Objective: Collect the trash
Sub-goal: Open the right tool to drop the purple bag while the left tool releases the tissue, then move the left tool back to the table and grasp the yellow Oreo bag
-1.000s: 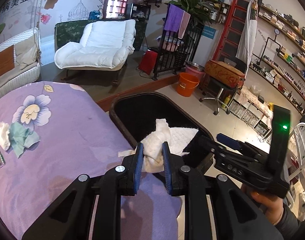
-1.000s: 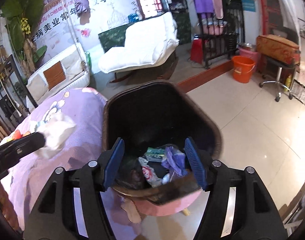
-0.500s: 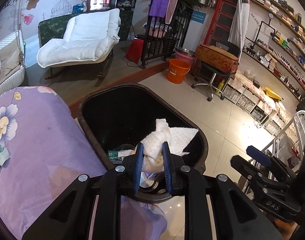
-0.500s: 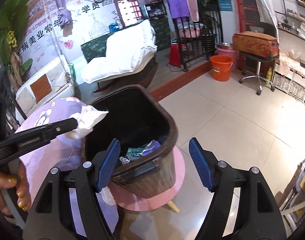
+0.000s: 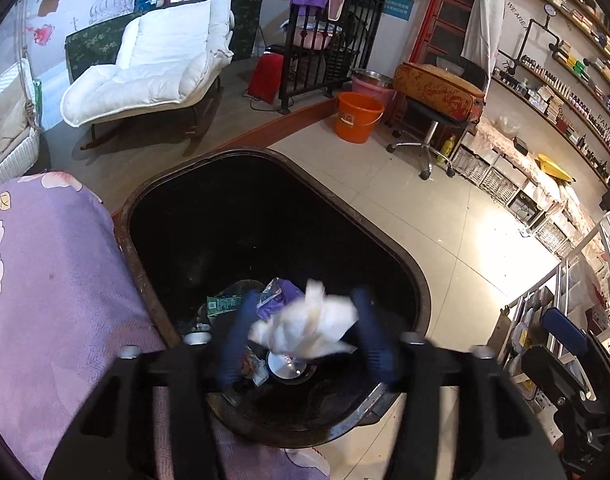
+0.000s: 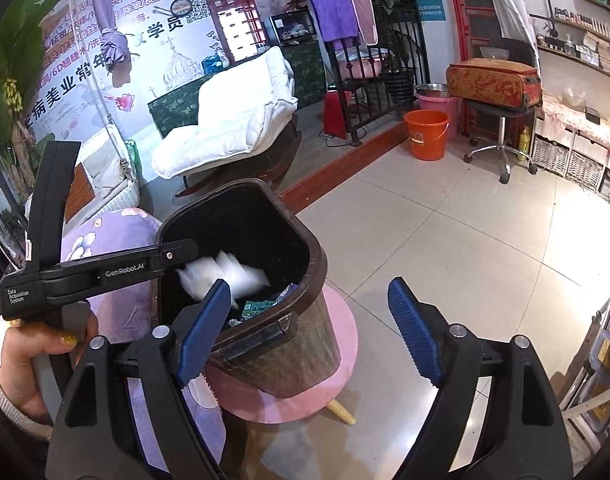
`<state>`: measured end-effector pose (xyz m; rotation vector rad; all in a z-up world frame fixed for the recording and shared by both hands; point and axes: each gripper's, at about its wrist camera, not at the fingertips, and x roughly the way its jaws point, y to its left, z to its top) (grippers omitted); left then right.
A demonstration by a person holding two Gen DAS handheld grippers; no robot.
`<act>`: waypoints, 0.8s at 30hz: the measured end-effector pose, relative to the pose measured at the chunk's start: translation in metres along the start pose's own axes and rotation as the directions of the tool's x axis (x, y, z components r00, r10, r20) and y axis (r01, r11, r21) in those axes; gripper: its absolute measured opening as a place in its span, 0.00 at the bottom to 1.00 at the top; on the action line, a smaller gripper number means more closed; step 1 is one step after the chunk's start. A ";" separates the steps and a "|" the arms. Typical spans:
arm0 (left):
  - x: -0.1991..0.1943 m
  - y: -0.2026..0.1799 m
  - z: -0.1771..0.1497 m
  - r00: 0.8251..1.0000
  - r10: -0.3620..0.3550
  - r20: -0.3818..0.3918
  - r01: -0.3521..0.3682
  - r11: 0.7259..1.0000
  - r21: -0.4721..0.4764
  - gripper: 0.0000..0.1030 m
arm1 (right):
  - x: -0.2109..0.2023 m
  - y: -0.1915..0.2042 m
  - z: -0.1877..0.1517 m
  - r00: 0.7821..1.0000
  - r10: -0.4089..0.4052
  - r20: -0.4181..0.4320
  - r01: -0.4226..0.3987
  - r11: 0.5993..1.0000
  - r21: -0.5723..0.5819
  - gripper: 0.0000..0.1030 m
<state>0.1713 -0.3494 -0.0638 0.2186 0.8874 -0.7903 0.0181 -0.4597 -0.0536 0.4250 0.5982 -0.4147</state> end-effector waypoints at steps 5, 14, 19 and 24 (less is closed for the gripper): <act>-0.005 -0.001 -0.002 1.000 0.009 0.028 -0.009 1.000 0.017 0.77 | 0.000 -0.006 -0.001 1.000 -0.014 0.002 0.014 1.000 0.019 0.82; -0.045 0.014 -0.019 0.995 0.027 0.095 -0.026 1.000 -0.014 0.83 | 0.004 -0.002 0.001 1.000 -0.001 -0.016 0.002 1.000 0.027 0.83; -0.078 0.028 -0.043 0.989 0.066 0.134 -0.062 0.997 -0.033 0.85 | 0.010 0.021 0.001 0.999 0.036 -0.041 -0.036 0.999 -0.003 0.83; -0.111 0.063 -0.072 0.978 0.135 0.161 -0.120 0.988 -0.101 0.86 | 0.014 0.066 -0.002 0.990 0.119 -0.072 -0.124 0.990 -0.065 0.83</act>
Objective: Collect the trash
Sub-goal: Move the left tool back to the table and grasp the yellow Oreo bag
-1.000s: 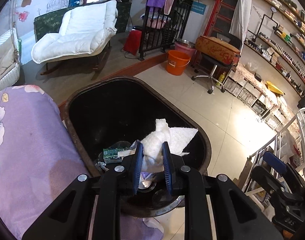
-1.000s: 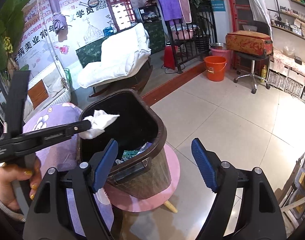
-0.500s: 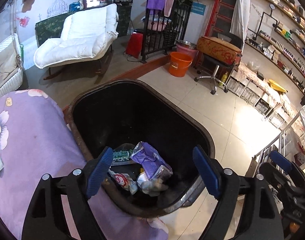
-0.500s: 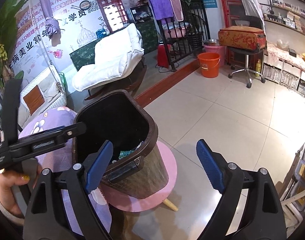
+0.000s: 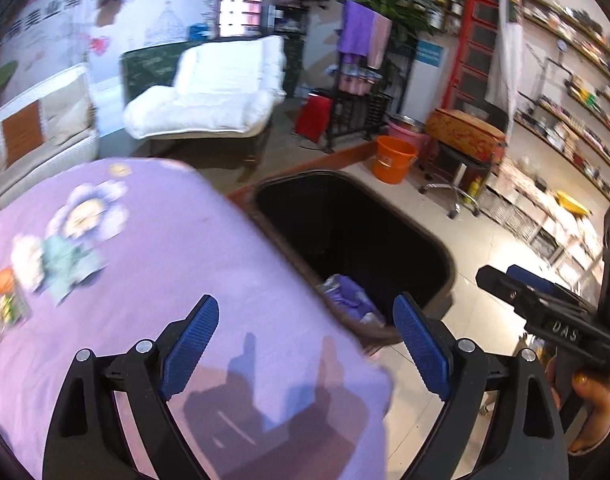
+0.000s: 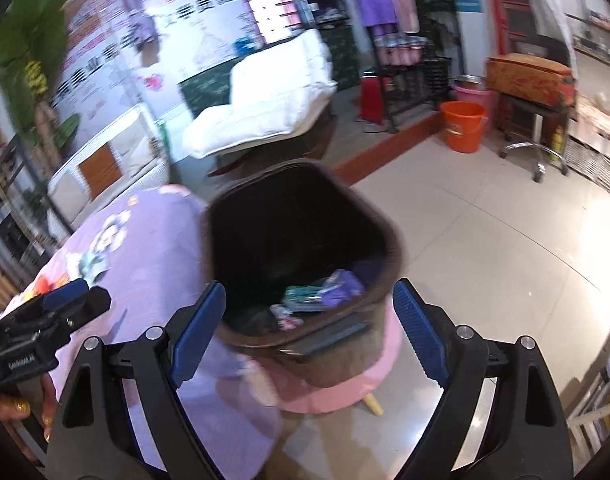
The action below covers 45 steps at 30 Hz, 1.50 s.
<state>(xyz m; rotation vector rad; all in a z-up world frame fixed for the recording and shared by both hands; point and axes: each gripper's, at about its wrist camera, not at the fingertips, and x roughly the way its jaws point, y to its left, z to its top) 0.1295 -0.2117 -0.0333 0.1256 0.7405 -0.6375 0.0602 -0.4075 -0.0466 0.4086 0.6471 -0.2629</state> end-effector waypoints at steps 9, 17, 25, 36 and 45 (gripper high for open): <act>-0.059 0.099 -0.034 0.968 0.248 0.025 -0.243 0.963 -0.118 0.86 | 0.020 0.105 -0.006 0.977 0.195 -0.084 -0.207 0.966 -0.155 0.83; -0.103 0.196 -0.057 0.908 0.419 -0.025 -0.418 0.897 -0.144 0.86 | 0.028 0.190 -0.020 0.931 0.317 -0.179 -0.356 0.898 -0.260 0.83; -0.120 0.299 -0.065 0.843 0.525 -0.119 -0.532 0.846 -0.033 0.86 | 0.030 0.247 -0.032 0.899 0.363 -0.244 -0.430 0.839 -0.335 0.83; -0.085 0.379 -0.057 0.824 0.502 -0.263 -0.481 0.865 0.146 0.86 | 0.039 0.295 -0.041 0.870 0.374 -0.321 -0.483 0.778 -0.401 0.83; -0.077 0.380 -0.062 0.844 0.462 -0.273 -0.445 0.887 0.126 0.39 | 0.057 0.335 -0.046 0.849 0.384 -0.362 -0.518 0.739 -0.431 0.83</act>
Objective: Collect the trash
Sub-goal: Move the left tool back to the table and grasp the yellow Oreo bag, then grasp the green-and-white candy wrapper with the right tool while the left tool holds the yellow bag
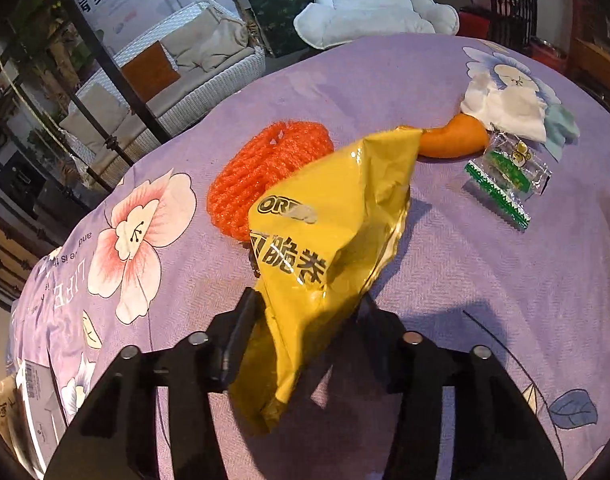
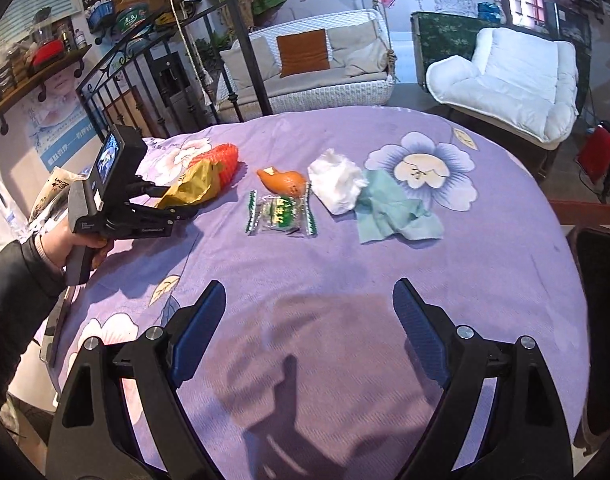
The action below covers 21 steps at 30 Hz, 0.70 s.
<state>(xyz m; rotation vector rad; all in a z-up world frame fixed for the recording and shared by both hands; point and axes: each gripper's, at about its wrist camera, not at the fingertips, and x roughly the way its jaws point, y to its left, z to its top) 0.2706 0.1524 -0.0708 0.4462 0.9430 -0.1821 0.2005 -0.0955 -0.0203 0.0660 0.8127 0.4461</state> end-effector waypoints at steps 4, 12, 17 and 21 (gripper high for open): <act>-0.008 -0.006 -0.004 1.000 0.011 -0.004 -0.011 1.000 -0.016 0.20 | 0.020 0.008 0.010 0.999 0.041 -0.030 -0.041 0.999 -0.001 0.83; -0.044 -0.026 -0.015 0.999 -0.024 0.026 0.025 0.999 -0.031 0.12 | 0.066 0.031 0.029 0.993 0.069 -0.094 -0.073 0.996 -0.041 0.83; -0.066 -0.033 -0.025 0.994 -0.102 0.039 0.105 0.991 -0.084 0.12 | 0.104 0.039 0.047 0.988 0.059 -0.146 -0.068 0.996 -0.062 0.82; -0.087 -0.041 -0.034 0.992 -0.114 0.048 0.118 0.987 -0.111 0.12 | 0.136 0.039 0.061 0.979 0.053 -0.199 -0.062 0.997 -0.042 0.81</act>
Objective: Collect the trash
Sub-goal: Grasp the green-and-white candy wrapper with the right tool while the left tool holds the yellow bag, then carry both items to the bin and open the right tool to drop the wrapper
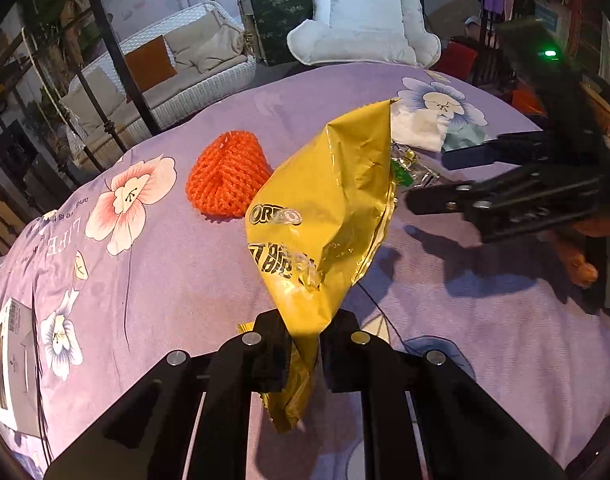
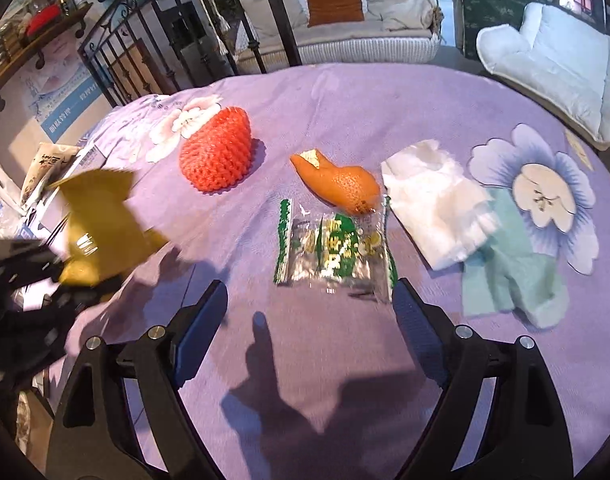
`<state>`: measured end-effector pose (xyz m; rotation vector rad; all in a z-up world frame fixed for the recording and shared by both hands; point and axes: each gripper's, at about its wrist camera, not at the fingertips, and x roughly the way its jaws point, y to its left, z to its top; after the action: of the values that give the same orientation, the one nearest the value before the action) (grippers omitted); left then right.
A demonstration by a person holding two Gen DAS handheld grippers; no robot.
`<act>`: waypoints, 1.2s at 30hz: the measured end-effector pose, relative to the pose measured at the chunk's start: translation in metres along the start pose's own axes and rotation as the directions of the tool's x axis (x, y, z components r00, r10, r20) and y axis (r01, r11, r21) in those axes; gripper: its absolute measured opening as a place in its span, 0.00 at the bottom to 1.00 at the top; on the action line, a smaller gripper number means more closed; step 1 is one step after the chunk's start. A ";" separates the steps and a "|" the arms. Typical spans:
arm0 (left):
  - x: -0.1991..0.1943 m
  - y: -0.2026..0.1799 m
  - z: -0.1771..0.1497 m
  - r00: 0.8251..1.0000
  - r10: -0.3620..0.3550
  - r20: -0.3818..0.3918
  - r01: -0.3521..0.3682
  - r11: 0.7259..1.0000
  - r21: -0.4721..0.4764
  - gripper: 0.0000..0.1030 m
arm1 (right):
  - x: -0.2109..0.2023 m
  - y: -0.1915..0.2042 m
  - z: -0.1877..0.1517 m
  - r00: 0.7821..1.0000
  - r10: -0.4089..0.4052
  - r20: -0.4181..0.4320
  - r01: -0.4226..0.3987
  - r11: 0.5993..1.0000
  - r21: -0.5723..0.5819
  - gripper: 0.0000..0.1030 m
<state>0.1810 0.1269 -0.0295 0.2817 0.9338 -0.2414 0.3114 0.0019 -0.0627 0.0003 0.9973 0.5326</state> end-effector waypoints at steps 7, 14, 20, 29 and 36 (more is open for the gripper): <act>-0.039 -0.017 -0.006 0.996 0.031 0.087 -0.025 0.998 -0.064 0.12 | 0.036 0.005 0.016 0.993 -0.111 -0.046 0.110 0.994 -0.019 0.65; -0.042 -0.027 -0.033 0.994 0.030 0.108 -0.011 0.984 -0.175 0.12 | 0.019 -0.010 0.012 0.997 -0.080 -0.019 0.081 0.995 0.051 0.22; -0.044 -0.041 -0.046 0.991 0.034 0.128 -0.002 0.969 -0.247 0.12 | -0.014 -0.005 0.000 0.999 -0.019 0.041 0.016 0.997 0.070 0.14; -0.046 -0.068 -0.050 0.988 0.008 0.154 0.039 0.953 -0.299 0.12 | -0.082 -0.002 -0.044 0.991 0.042 0.125 -0.052 0.996 0.078 0.14; -0.047 -0.101 -0.036 0.982 -0.042 0.185 0.091 0.959 -0.268 0.12 | -0.131 -0.022 -0.085 0.981 0.019 0.194 -0.044 0.992 0.122 0.14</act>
<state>0.0946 0.0486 -0.0249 -0.0294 0.7890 -0.1917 0.1977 -0.0934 -0.0106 0.1777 0.8412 0.4879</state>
